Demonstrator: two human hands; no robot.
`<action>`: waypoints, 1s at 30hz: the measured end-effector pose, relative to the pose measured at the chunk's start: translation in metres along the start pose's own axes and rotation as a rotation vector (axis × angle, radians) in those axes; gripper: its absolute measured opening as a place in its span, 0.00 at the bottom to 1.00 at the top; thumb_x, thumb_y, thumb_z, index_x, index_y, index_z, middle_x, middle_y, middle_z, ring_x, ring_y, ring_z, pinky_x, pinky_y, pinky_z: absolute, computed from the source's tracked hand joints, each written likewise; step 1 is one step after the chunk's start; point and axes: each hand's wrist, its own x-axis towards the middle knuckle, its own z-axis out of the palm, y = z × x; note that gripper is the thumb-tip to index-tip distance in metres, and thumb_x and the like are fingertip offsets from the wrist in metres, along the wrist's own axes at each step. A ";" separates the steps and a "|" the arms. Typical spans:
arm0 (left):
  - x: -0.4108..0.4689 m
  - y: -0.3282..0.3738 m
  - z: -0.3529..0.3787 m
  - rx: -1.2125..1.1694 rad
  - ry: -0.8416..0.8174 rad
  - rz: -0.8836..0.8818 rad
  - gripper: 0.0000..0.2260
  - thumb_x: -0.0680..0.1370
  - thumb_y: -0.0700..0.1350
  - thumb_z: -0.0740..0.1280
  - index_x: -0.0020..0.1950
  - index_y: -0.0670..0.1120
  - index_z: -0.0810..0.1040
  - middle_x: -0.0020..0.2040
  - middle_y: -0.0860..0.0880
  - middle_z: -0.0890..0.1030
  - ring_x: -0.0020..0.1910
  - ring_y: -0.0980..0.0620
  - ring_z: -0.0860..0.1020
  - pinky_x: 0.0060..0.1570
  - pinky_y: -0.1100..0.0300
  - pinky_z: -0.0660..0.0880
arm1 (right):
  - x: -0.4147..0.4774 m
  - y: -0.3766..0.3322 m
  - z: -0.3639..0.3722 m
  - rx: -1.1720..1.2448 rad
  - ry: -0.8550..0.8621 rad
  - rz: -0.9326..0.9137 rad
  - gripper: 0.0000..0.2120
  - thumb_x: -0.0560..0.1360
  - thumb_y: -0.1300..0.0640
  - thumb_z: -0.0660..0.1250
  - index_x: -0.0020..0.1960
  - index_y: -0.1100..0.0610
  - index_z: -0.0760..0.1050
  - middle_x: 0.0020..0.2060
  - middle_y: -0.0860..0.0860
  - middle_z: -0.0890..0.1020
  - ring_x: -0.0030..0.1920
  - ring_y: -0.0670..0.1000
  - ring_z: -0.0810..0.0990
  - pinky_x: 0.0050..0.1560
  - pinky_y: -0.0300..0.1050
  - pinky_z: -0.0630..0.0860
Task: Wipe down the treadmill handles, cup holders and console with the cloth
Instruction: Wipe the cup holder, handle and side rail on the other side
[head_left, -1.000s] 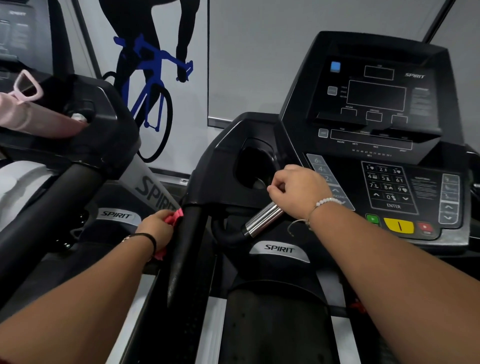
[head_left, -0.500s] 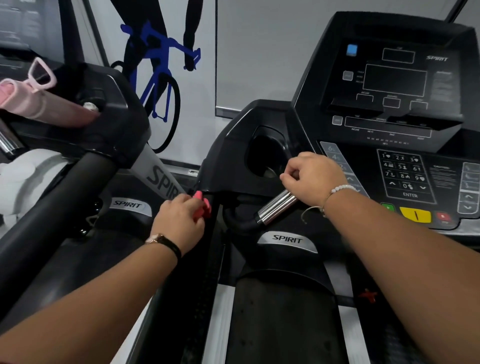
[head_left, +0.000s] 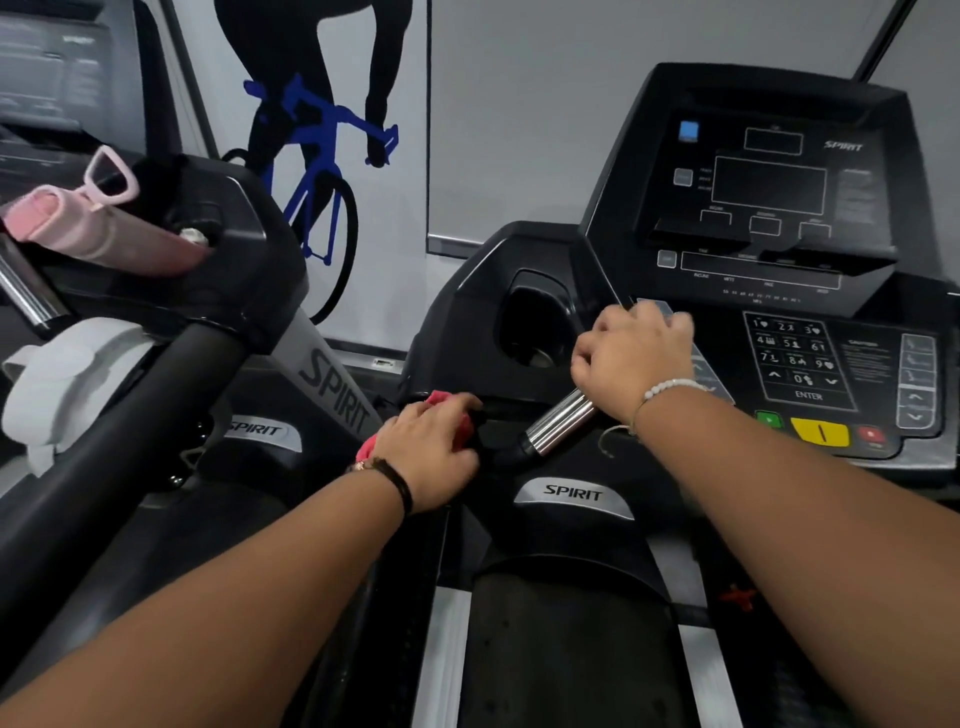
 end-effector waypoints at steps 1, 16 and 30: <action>0.000 -0.001 -0.007 -0.372 -0.018 -0.090 0.22 0.72 0.44 0.61 0.66 0.57 0.64 0.64 0.50 0.72 0.57 0.48 0.73 0.58 0.51 0.72 | -0.004 -0.009 -0.001 -0.059 0.061 -0.038 0.13 0.76 0.53 0.56 0.47 0.47 0.80 0.47 0.48 0.76 0.51 0.54 0.72 0.51 0.53 0.67; -0.009 -0.044 -0.009 -0.458 0.425 -0.287 0.10 0.78 0.48 0.59 0.56 0.51 0.76 0.55 0.50 0.79 0.54 0.49 0.75 0.62 0.50 0.67 | -0.035 -0.179 0.022 0.971 -0.607 0.421 0.24 0.80 0.46 0.55 0.73 0.51 0.56 0.69 0.60 0.66 0.66 0.61 0.69 0.66 0.50 0.66; -0.029 -0.047 0.034 -0.124 0.437 -0.378 0.17 0.78 0.54 0.58 0.65 0.50 0.70 0.67 0.49 0.69 0.65 0.46 0.69 0.69 0.39 0.51 | 0.003 -0.139 0.046 1.166 -0.681 0.344 0.35 0.69 0.54 0.73 0.68 0.56 0.57 0.51 0.57 0.77 0.37 0.53 0.78 0.33 0.44 0.74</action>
